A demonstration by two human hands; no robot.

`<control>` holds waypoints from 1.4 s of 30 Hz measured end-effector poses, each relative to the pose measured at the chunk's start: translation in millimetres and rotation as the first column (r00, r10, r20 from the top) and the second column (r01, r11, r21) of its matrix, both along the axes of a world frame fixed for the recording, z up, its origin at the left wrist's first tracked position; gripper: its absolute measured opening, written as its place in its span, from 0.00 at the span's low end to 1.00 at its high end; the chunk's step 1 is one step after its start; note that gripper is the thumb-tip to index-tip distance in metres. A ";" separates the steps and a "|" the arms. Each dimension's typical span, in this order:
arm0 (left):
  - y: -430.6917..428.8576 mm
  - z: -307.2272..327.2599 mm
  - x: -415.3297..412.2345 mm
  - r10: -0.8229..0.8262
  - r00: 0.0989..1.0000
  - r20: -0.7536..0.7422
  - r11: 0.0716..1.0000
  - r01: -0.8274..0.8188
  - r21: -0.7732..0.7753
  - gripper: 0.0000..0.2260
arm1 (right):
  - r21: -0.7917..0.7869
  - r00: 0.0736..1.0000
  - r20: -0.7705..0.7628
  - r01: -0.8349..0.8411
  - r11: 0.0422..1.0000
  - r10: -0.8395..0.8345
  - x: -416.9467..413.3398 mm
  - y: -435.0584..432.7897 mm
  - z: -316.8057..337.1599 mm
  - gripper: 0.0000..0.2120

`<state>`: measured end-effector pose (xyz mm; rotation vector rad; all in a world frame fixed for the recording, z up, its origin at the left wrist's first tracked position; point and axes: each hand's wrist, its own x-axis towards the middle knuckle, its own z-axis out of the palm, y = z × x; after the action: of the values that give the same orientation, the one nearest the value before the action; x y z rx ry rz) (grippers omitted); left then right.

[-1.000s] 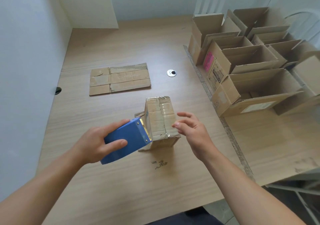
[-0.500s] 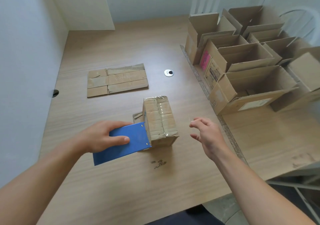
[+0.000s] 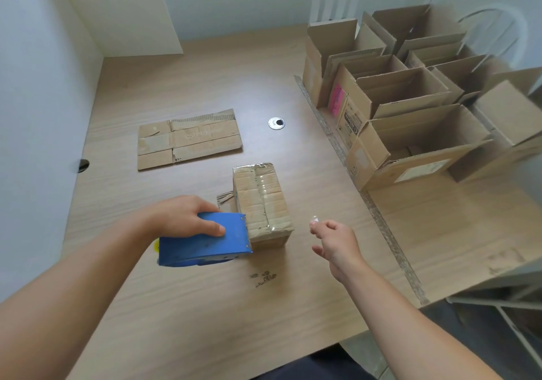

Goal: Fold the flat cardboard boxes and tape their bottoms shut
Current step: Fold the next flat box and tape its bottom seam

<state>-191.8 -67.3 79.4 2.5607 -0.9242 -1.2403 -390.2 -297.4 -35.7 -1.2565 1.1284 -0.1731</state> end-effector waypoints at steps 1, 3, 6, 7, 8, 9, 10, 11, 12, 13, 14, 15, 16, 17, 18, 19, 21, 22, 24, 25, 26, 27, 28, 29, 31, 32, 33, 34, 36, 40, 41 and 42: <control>-2.1 -1.6 1.1 -0.002 1.000 0.007 1.000 0.002 0.022 0.09 | 0.007 1.000 -0.022 0.000 1.000 0.000 2.5 1.7 -1.5 0.13; -3.6 -4.2 4.0 0.004 1.000 0.013 0.998 -0.005 0.055 0.09 | 0.019 0.998 -0.066 -0.014 1.000 0.016 8.0 6.7 -4.2 0.11; -1.6 -8.2 5.9 0.016 1.000 0.000 0.996 -0.016 0.088 0.09 | 0.131 0.988 -0.119 -0.086 0.988 0.102 13.7 18.4 -8.4 0.10; -0.8 -9.3 5.7 0.014 1.000 -0.002 0.996 -0.014 0.093 0.10 | 0.189 0.982 -0.128 -0.116 0.975 0.142 14.8 23.3 -9.0 0.10; -0.7 -10.1 5.7 0.011 1.000 0.001 0.995 -0.011 0.095 0.11 | 0.238 0.975 -0.137 -0.141 0.961 0.177 15.9 27.5 -8.7 0.11; -1.0 -10.7 5.8 0.009 1.000 0.007 0.995 -0.010 0.096 0.11 | 0.274 0.968 -0.146 -0.159 0.948 0.205 16.6 30.6 -8.2 0.12; -1.4 -10.9 5.9 0.009 1.000 0.013 0.995 -0.010 0.097 0.10 | 0.296 0.961 -0.156 -0.173 0.939 0.227 17.2 32.2 -7.6 0.13; -1.4 -11.0 6.1 0.009 1.000 0.018 0.995 -0.011 0.098 0.09 | 0.303 0.956 -0.167 -0.184 0.935 0.242 17.3 32.9 -6.6 0.15; -0.9 -11.0 6.6 0.010 1.000 0.023 0.995 -0.012 0.099 0.09 | 0.290 0.948 -0.185 -0.199 0.936 0.259 17.0 32.2 -6.1 0.18; -0.5 -11.5 7.2 0.011 1.000 0.025 0.995 -0.014 0.097 0.09 | 0.246 0.935 -0.220 -0.222 0.944 0.277 16.0 30.9 -5.8 0.21; 0.0 -12.5 7.7 0.014 1.000 0.025 0.996 -0.016 0.092 0.10 | 0.154 0.917 -0.266 -0.264 0.952 0.298 14.5 29.3 -5.1 0.23; 0.2 -13.4 7.9 0.015 1.000 0.024 0.996 -0.017 0.088 0.11 | 0.007 0.895 -0.308 -0.337 0.941 0.323 13.8 26.7 -5.1 0.21; -0.2 -14.0 8.1 0.013 1.000 0.025 0.996 -0.015 0.086 0.11 | -0.160 0.879 -0.321 -0.419 0.894 0.354 13.7 23.0 -5.8 0.17; -0.9 -14.3 7.9 0.011 1.000 0.026 0.996 -0.013 0.084 0.11 | -0.288 0.859 -0.302 -0.496 0.819 0.414 13.7 20.5 -5.7 0.13; -1.3 -14.2 7.5 0.009 1.000 0.026 0.997 -0.011 0.082 0.10 | -0.355 0.828 -0.277 -0.559 0.749 0.487 13.6 19.0 -5.0 0.11; -1.7 -13.9 7.2 0.006 1.000 0.027 0.997 -0.008 0.080 0.11 | -0.374 0.794 -0.255 -0.608 0.701 0.553 13.3 17.7 -3.3 0.10; -1.5 -12.8 7.4 -0.004 1.000 0.030 0.996 0.001 0.085 0.12 | -0.408 0.720 -0.251 -0.685 0.604 0.647 12.5 13.1 -2.8 0.06; -1.4 -12.4 7.8 -0.010 0.999 0.032 0.996 0.007 0.088 0.12 | -0.459 0.691 -0.267 -0.704 0.542 0.672 12.4 9.4 -3.2 0.05; -1.7 -11.9 9.0 -0.021 0.999 0.036 0.995 0.018 0.096 0.13 | -0.565 0.656 -0.304 -0.709 0.423 0.691 13.8 1.2 -3.2 0.06; -1.9 -11.4 9.6 -0.027 0.999 0.037 0.995 0.023 0.100 0.14 | -0.610 0.638 -0.340 -0.709 0.354 0.691 14.9 -2.5 -1.6 0.07; -2.4 -11.4 10.0 -0.032 0.999 0.038 0.994 0.028 0.103 0.14 | -0.658 0.624 -0.385 -0.702 0.272 0.680 15.0 -5.1 0.3 0.08; -3.0 -11.6 10.6 -0.037 0.999 0.040 0.994 0.032 0.105 0.15 | -0.708 0.620 -0.427 -0.682 0.183 0.659 15.1 -6.6 2.6 0.10; -3.3 -11.7 11.2 -0.039 0.998 0.040 0.994 0.035 0.107 0.15 | -0.751 0.621 -0.457 -0.653 0.097 0.637 14.9 -7.4 3.5 0.13; -3.2 -12.0 11.5 -0.042 0.998 0.037 0.993 0.038 0.108 0.16 | -0.783 0.620 -0.466 -0.622 0.033 0.631 14.6 -7.0 3.6 0.16; -2.0 -13.3 11.9 -0.046 0.998 0.031 0.993 0.042 0.106 0.16 | -0.806 0.589 -0.445 -0.592 -0.013 0.675 16.5 -5.4 3.6 0.22; -1.0 -14.3 12.1 -0.047 0.998 0.030 0.994 0.044 0.104 0.16 | -0.793 0.560 -0.438 -0.609 -0.009 0.703 18.7 -4.2 4.4 0.24; 0.2 -15.4 12.1 -0.048 0.998 0.031 0.994 0.045 0.100 0.16 | -0.775 0.532 -0.434 -0.633 0.001 0.727 21.1 -3.0 5.3 0.23; 1.4 -16.5 12.2 -0.045 0.998 0.031 0.995 0.042 0.095 0.17 | -0.757 0.509 -0.428 -0.654 0.012 0.747 23.5 -2.4 6.2 0.21; 3.0 -19.2 13.0 -0.034 0.999 0.020 0.997 0.033 0.076 0.17 | -0.731 0.484 -0.391 -0.680 0.056 0.783 27.2 -1.6 8.3 0.13; 5.8 -22.0 14.2 -0.020 1.000 -0.002 0.998 0.020 0.054 0.16 | -0.695 0.482 -0.275 -0.698 0.174 0.832 32.3 -5.0 15.5 0.07; 7.1 -22.1 14.4 -0.017 1.000 -0.007 0.999 0.017 0.052 0.16 | -0.676 0.464 -0.262 -0.714 0.182 0.846 33.4 -6.6 17.8 0.07; 8.2 -22.0 14.7 -0.014 1.000 -0.009 0.999 0.015 0.048 0.15 | -0.650 0.446 -0.253 -0.735 0.190 0.859 34.5 -8.1 20.2 0.09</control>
<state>-177.0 -59.2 57.3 2.5879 -0.9236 -1.2919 -355.7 -305.5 -15.5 -2.3478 0.0258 0.1400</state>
